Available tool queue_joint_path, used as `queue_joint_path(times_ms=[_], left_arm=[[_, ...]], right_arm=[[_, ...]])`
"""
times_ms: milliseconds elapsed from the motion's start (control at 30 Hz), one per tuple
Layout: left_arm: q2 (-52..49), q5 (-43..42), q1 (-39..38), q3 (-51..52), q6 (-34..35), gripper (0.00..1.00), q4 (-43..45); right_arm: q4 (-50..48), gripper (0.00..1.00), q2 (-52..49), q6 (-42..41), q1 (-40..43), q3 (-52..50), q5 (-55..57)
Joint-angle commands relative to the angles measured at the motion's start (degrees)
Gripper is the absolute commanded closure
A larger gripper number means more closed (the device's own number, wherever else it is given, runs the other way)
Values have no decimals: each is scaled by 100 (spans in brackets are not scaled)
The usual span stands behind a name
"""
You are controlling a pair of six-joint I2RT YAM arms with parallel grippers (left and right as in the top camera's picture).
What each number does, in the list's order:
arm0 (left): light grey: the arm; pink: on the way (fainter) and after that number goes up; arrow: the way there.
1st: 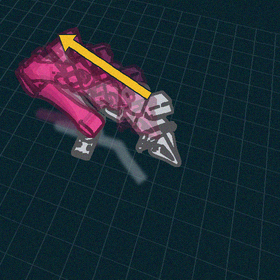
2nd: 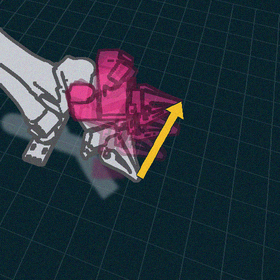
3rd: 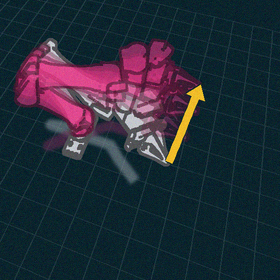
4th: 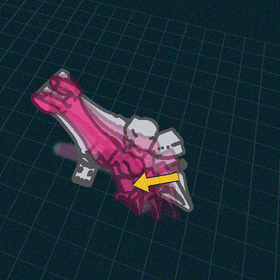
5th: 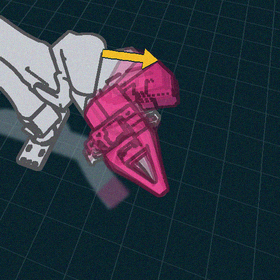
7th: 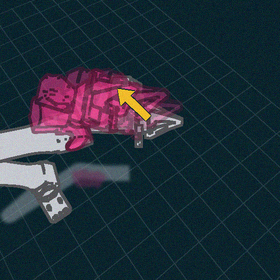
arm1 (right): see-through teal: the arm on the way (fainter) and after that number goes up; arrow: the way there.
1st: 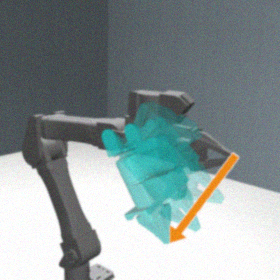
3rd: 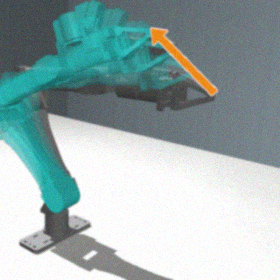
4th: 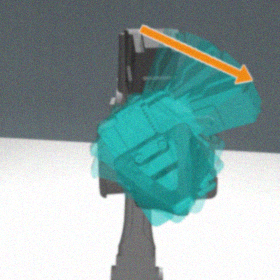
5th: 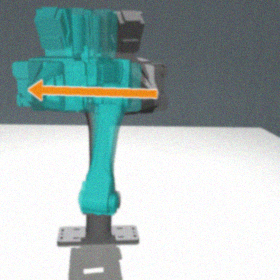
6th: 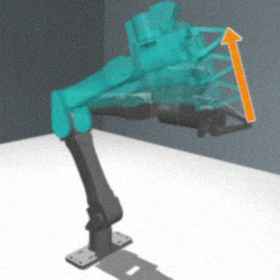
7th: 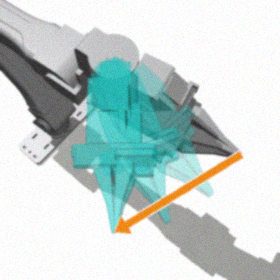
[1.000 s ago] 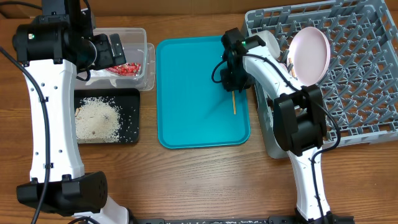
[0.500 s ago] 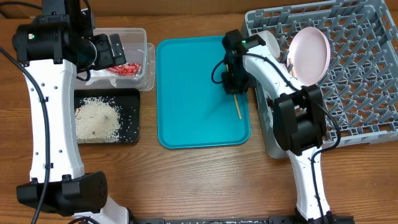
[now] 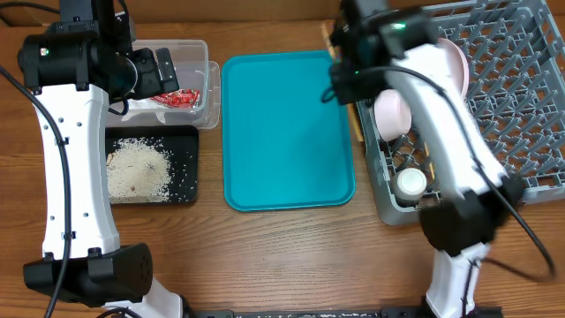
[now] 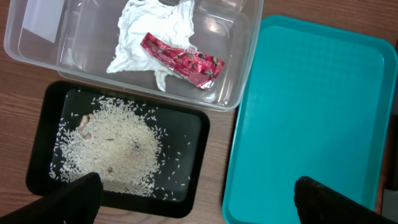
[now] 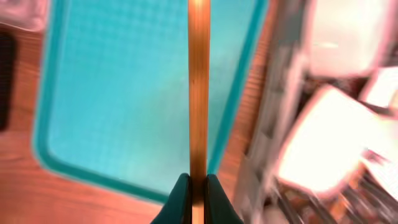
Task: Sort waste into correct bins and load items into the dishwasher
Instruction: 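Carry the second chopstick into the rack and release it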
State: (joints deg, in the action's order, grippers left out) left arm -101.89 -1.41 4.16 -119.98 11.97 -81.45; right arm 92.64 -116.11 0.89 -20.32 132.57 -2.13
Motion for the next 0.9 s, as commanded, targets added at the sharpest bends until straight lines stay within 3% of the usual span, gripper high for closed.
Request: queue_joint_path(times_ms=[0, 433, 733, 867], left_arm=[[0, 35, -7, -50, 4, 0, 2], [0, 35, -7, -50, 4, 0, 2], [0, 35, -7, -50, 4, 0, 4], [0, 35, -7, -50, 4, 0, 2]], right_arm=[[354, 96, 286, 85, 323, 63, 232], [413, 96, 433, -308, 1762, -1727, 706], [-238, 96, 577, -238, 2006, -3005, 1027], [-391, 93, 577, -238, 2006, -3084, 1038]])
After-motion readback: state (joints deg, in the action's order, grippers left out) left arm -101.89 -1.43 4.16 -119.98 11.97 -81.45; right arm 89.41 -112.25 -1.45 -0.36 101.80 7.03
